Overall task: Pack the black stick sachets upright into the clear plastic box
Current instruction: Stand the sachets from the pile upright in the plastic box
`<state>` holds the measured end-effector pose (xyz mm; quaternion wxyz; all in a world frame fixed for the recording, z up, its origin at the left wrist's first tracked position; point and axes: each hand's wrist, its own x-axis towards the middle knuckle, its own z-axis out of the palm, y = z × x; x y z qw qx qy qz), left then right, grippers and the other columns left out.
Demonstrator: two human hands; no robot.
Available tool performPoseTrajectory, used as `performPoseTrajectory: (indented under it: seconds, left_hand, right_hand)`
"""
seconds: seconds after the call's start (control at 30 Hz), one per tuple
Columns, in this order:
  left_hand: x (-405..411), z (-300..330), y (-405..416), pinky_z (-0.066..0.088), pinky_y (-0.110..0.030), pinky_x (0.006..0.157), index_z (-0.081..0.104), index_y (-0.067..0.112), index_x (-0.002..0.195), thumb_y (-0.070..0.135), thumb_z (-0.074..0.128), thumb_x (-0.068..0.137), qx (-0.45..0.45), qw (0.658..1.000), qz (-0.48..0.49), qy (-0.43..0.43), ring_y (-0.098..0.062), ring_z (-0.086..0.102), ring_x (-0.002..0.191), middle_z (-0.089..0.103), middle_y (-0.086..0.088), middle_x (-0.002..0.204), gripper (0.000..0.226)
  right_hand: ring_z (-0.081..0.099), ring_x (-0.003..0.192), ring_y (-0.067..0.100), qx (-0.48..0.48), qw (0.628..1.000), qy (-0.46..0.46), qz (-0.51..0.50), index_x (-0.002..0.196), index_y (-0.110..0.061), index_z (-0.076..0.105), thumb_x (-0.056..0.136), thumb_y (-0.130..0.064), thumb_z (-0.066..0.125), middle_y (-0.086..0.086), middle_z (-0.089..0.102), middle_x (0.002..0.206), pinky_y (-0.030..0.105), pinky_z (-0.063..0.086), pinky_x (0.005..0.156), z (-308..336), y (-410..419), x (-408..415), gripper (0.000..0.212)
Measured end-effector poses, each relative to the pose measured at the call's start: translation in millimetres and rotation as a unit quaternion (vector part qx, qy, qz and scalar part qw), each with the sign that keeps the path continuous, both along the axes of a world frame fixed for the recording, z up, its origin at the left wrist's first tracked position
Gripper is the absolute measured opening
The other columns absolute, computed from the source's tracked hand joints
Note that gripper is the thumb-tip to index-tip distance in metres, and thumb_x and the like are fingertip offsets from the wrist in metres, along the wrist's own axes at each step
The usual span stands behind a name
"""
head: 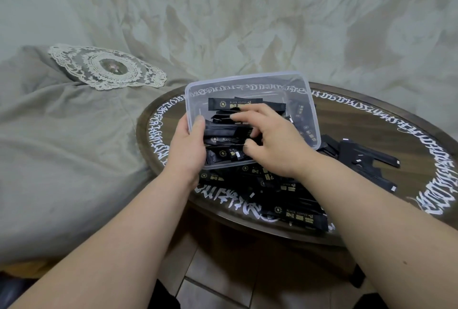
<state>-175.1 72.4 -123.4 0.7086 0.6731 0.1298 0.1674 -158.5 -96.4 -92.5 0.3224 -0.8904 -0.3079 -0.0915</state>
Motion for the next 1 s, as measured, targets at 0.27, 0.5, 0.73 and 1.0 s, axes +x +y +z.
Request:
performPoseTrajectory:
  seconds: [0.27,0.5,0.73,1.0]
  left_hand:
    - [3,1,2,0.051,-0.051,0.094,0.058,0.033,0.120,0.047,0.048,0.083,-0.008,1.000,0.023,0.000,-0.022,0.066,0.103,0.069,0.001,0.112,0.040]
    - [6,-3,5,0.050,-0.051,0.095,0.060,0.034,0.117,0.052,0.052,0.079,-0.010,1.000,0.026,-0.004,-0.024,0.066,0.105,0.069,0.001,0.113,0.043]
    - [5,-4,11,0.050,-0.044,0.095,0.059,0.046,0.101,0.037,0.048,0.096,-0.009,1.000,0.000,-0.001,-0.022,0.063,0.106,0.067,0.010,0.110,0.015]
    - [7,-6,11,0.046,-0.037,0.101,0.058,0.049,0.099,0.042,0.051,0.090,0.001,1.000,-0.009,-0.004,-0.005,0.061,0.107,0.065,0.018,0.110,0.012]
  right_hand:
    - [0.048,0.118,0.005,-0.006,0.999,-0.007,0.054,0.119,-0.027,0.062,0.079,-0.032,0.065,-0.011,0.046,0.133,0.022,0.037,0.100,1,1,-3,0.041]
    - [0.062,0.087,0.024,-0.036,0.992,-0.121,0.014,0.094,-0.015,0.074,0.084,-0.021,0.066,0.003,0.064,0.093,0.036,0.052,0.078,-11,7,9,0.015]
    - [0.052,0.110,0.024,-0.190,0.979,-0.021,-0.073,0.114,-0.019,0.068,0.086,-0.018,0.053,0.004,0.061,0.113,0.031,0.042,0.090,-6,-22,18,0.033]
    - [0.032,0.127,0.020,-0.160,0.986,-0.029,-0.044,0.135,-0.025,0.045,0.073,-0.043,0.074,-0.004,0.043,0.133,0.033,0.032,0.106,4,-22,17,0.071]
